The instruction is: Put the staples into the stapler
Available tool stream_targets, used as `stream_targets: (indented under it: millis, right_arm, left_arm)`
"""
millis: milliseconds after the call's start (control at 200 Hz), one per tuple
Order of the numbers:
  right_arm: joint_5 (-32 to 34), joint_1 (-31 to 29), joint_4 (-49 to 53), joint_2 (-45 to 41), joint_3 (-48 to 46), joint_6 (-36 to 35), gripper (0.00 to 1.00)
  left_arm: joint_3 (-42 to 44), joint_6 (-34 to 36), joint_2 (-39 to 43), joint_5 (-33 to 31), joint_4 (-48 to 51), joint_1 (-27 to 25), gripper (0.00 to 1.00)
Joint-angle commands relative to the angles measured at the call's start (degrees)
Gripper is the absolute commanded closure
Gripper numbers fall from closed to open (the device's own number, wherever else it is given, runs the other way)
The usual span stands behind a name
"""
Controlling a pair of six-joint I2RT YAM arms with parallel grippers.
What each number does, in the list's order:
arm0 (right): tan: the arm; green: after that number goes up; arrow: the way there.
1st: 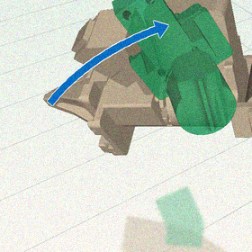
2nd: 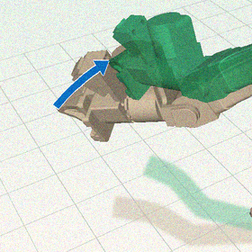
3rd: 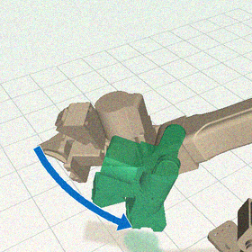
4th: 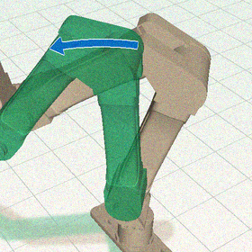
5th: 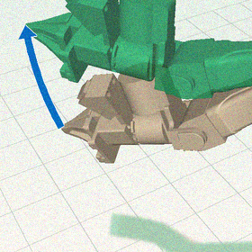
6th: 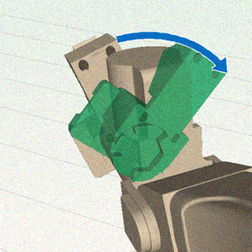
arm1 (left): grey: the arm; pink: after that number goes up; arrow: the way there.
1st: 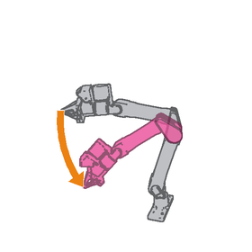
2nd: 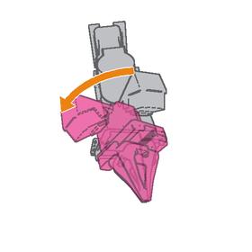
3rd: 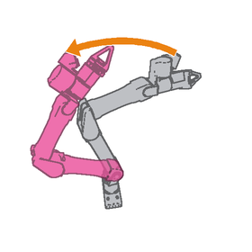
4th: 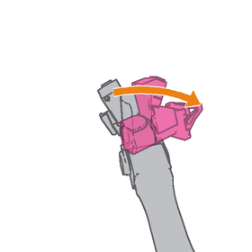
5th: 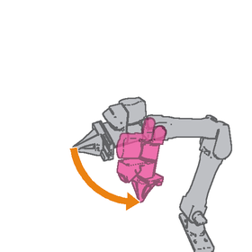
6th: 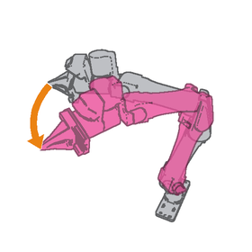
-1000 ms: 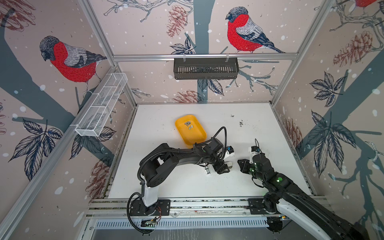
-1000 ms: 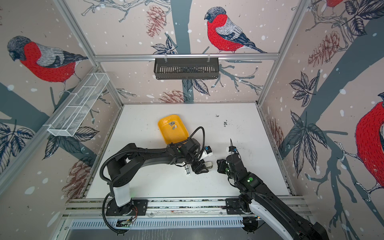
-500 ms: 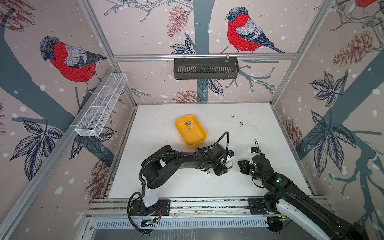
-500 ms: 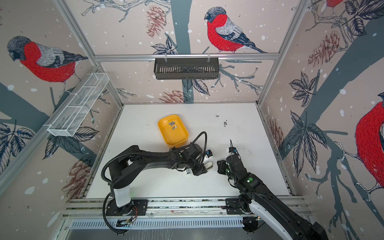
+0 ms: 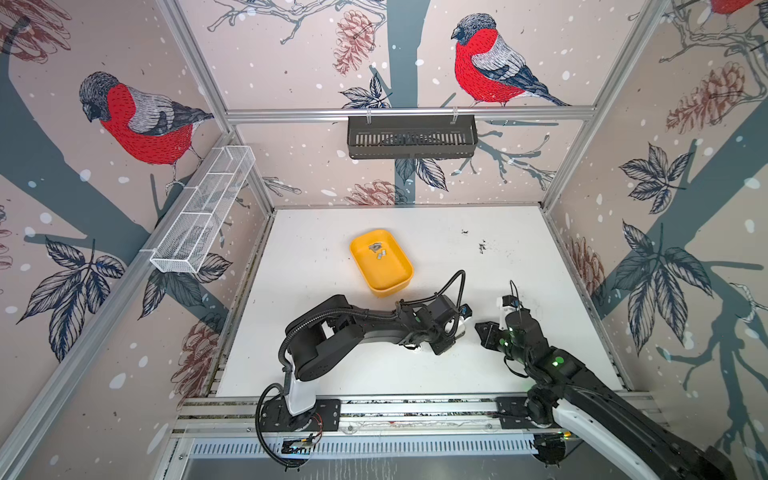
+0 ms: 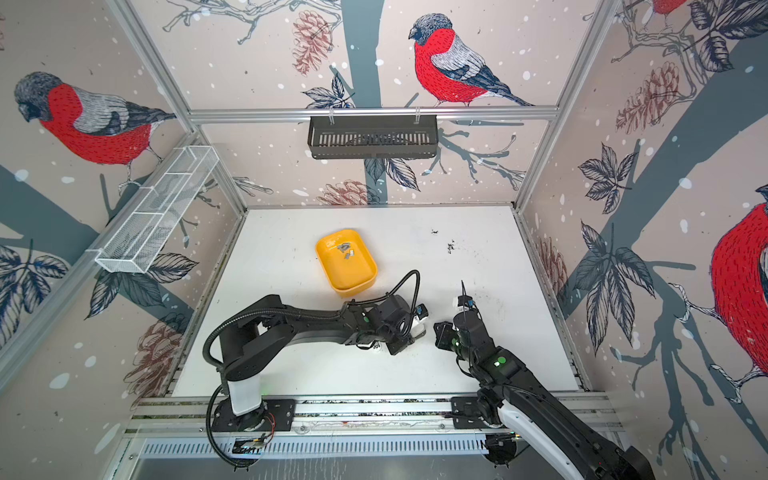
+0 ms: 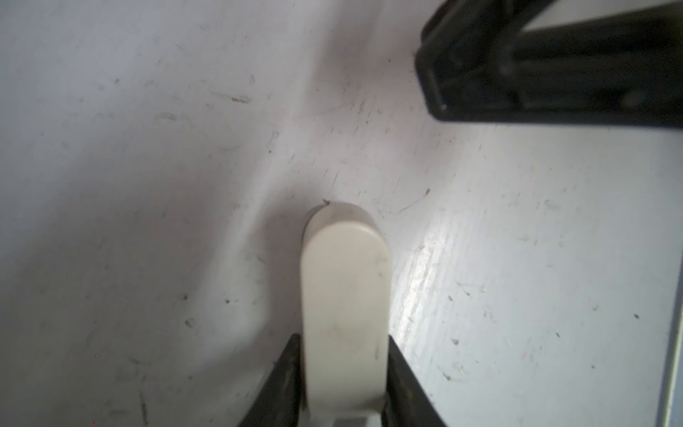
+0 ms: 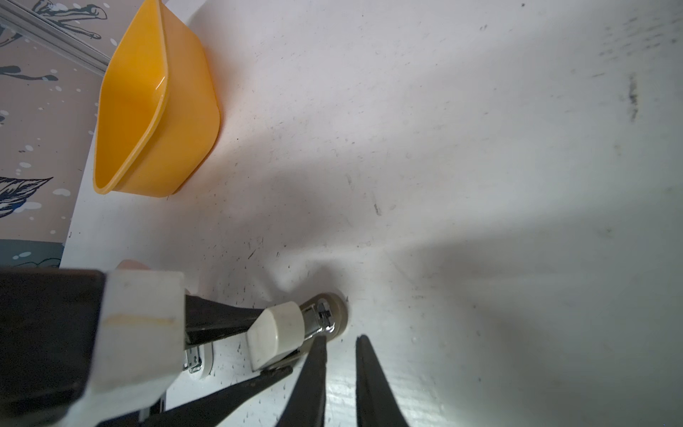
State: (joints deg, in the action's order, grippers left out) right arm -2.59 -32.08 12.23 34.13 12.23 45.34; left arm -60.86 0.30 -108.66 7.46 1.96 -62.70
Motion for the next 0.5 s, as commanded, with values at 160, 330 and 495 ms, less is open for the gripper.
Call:
stream_targets:
  millis: [160,330,495]
  right_arm:
    - [-10.70,4.77,-7.31,-2.21,-1.28,3.79,0.75]
    - [-18.68,8.06,-12.53,-2.25,-2.30,5.85,0.61]
    - [-22.72,8.68,-16.05,-1.12,-2.38,6.84,0.38]
  left_arm:
    - [1.22,-2.37,3.22,-1.21,1.58,-0.09,0.74]
    - [2.48,-3.46,6.47,1.32,0.42,0.38,0.74]
    - [2.41,-3.46,7.82,2.19,0.61,0.81,0.74]
